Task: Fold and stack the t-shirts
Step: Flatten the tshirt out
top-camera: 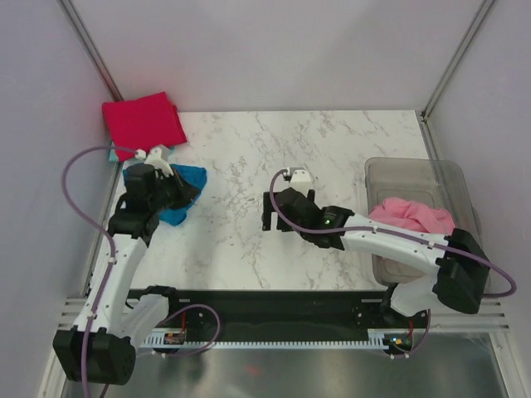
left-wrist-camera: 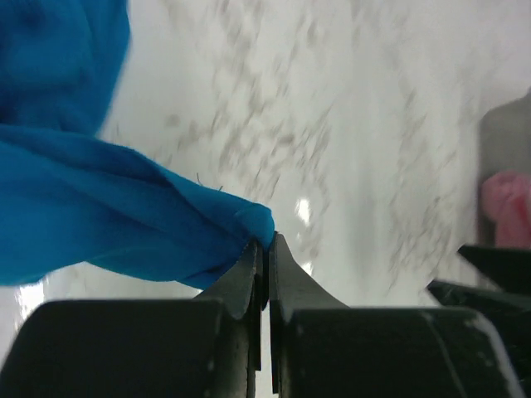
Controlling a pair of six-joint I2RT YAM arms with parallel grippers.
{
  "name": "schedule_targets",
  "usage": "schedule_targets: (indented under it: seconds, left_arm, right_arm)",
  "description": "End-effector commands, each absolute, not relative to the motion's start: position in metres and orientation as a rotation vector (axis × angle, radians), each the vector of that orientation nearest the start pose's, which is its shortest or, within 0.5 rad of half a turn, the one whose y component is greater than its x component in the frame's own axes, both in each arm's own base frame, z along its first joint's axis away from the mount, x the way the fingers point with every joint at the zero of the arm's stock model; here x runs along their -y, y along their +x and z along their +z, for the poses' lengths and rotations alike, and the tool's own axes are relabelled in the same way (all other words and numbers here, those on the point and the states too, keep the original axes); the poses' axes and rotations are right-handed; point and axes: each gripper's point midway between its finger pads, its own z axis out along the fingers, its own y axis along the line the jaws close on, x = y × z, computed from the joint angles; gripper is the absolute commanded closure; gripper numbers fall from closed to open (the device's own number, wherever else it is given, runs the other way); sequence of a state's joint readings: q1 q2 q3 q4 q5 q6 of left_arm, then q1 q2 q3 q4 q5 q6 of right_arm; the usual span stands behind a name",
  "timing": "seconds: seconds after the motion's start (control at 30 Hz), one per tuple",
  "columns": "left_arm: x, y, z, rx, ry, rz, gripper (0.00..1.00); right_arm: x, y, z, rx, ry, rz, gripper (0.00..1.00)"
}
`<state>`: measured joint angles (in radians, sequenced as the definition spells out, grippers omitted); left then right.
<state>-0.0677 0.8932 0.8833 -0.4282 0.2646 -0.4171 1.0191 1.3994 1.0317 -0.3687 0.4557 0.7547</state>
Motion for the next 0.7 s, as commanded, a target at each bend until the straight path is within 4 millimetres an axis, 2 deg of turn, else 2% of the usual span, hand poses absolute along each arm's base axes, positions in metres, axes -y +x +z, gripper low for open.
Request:
schedule_targets:
  seconds: [0.0,0.03,0.07,0.1,0.13,0.17,0.2,0.23,0.27,0.3,0.33,0.37,0.43,0.47,0.5,0.57,0.63,0.67]
  left_arm:
    - [0.096,0.258,0.193,-2.182,-0.186,-0.680,0.98]
    - [0.097,0.254,0.192,-2.174,-0.179,-0.684,0.98]
    - [0.095,0.251,0.189,-2.173,-0.179,-0.676,0.98]
    - [0.094,0.247,0.198,-2.142,-0.174,-0.667,0.98]
    - [0.092,0.242,0.202,-2.130,-0.178,-0.659,0.98]
    - [0.091,0.238,0.209,-2.117,-0.199,-0.658,0.98]
    - [0.090,0.232,0.217,-2.090,-0.205,-0.662,0.98]
    - [0.090,0.224,0.231,-2.032,-0.201,-0.674,0.98]
    - [0.092,0.215,0.239,-2.007,-0.216,-0.704,0.98]
    - [0.092,0.210,0.244,-1.986,-0.226,-0.715,0.98]
    - [0.091,0.201,0.256,-1.940,-0.226,-0.721,0.98]
    - [0.086,0.195,0.243,-2.003,-0.273,-0.691,0.98]
    - [0.083,0.192,0.231,-2.031,-0.308,-0.670,0.98]
    - [0.081,0.189,0.219,-2.045,-0.339,-0.669,0.98]
    - [0.082,0.188,0.213,-2.057,-0.371,-0.684,0.98]
    - [0.089,0.181,0.225,-2.029,-0.327,-0.734,0.98]
    - [0.089,0.181,0.223,-2.029,-0.322,-0.732,0.97]
    - [0.089,0.180,0.221,-2.035,-0.317,-0.726,0.97]
  right_arm:
    - [-0.354,0.259,0.191,-2.154,-0.130,0.649,0.02]
    - [-0.366,0.260,0.193,-2.145,-0.179,0.678,0.02]
    - [-0.380,0.267,0.183,-2.152,-0.210,0.686,0.02]
    - [-0.398,0.275,0.197,-2.123,-0.230,0.730,0.02]
    - [-0.407,0.282,0.196,-2.120,-0.256,0.741,0.02]
    - [-0.421,0.291,0.175,-2.175,-0.285,0.763,0.02]
    - [-0.437,0.304,0.196,-2.134,-0.275,0.830,0.02]
    - [-0.445,0.313,0.198,-2.133,-0.270,0.873,0.02]
    - [-0.451,0.329,0.183,-2.158,-0.263,0.902,0.02]
    - [-0.464,0.342,0.205,-2.106,-0.259,0.967,0.02]
    - [-0.473,0.351,0.210,-2.087,-0.266,1.010,0.02]
    - [-0.489,0.372,0.214,-2.059,-0.266,1.040,0.02]
    - [-0.517,0.379,0.218,-2.045,-0.350,1.132,0.02]
    - [-0.541,0.391,0.216,-2.028,-0.387,1.168,0.02]
    - [-0.552,0.394,0.213,-2.027,-0.415,1.200,0.02]
    - [-0.575,0.413,0.199,-2.006,-0.414,1.220,0.02]
    - [-0.585,0.422,0.189,-1.989,-0.388,1.236,0.02]
    - [-0.590,0.429,0.177,-1.982,-0.372,1.238,0.02]
